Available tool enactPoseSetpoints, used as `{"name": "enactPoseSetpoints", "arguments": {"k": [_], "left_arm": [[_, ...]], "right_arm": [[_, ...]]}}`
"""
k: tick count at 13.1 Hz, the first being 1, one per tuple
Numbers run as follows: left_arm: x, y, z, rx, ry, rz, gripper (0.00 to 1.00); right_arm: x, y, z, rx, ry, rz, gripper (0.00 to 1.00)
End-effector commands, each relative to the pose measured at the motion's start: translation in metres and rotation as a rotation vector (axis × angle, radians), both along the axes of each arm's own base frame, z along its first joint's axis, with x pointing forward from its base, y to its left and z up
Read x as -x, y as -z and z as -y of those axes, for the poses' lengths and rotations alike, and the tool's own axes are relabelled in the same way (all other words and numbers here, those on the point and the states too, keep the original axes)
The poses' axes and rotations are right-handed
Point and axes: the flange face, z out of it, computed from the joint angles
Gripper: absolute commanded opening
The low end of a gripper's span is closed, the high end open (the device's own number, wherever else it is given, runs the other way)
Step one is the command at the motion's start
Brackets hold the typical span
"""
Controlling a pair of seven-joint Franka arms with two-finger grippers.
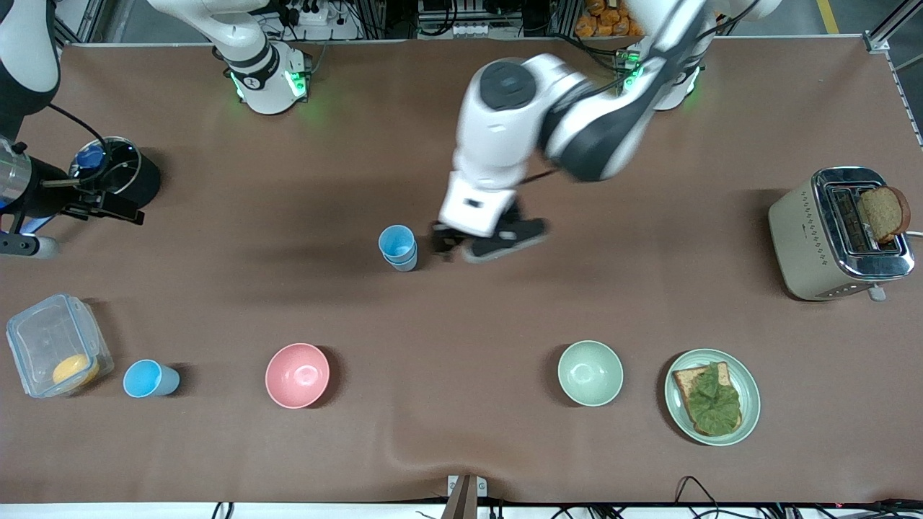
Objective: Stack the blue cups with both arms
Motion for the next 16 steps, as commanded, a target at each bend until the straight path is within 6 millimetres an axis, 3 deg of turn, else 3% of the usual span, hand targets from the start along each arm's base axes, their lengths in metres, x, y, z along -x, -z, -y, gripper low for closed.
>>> {"name": "enactPoseSetpoints", "arguments": {"k": [1,4,5,8,11,16], "left_arm": [[-0.021,-0.042,-0.096,-0.120,0.115,-0.020,1.00],[-0.042,-0.066,-0.201,-0.175,0.205,-0.097,1.00],[-0.037,-0.072,-0.231,-0.157,0.258,-0.111,1.00],[-0.013,-0.078,-0.286,-0.160,0.331,-0.132,1.00],[-0.011,-0.082,-0.315,-0.168,0.320,-0.138,1.00],[-0.010,-0.100,-0.330,-0.128,0.309,-0.111,1.00]], "right_arm": [[0.007,-0.008,0.003,0.008,-0.013,-0.002,1.00],[0.007,-0.008,0.004,0.007,-0.010,-0.003,1.00],[0.008,-0.007,0.004,0.007,-0.009,-0.006,1.00],[0.008,-0.007,0.003,0.008,-0.006,-0.011,1.00],[0.009,-0.007,0.003,0.008,-0.004,-0.019,1.00],[0.010,-0.006,0.002,0.008,-0.002,-0.025,1.00]]}}
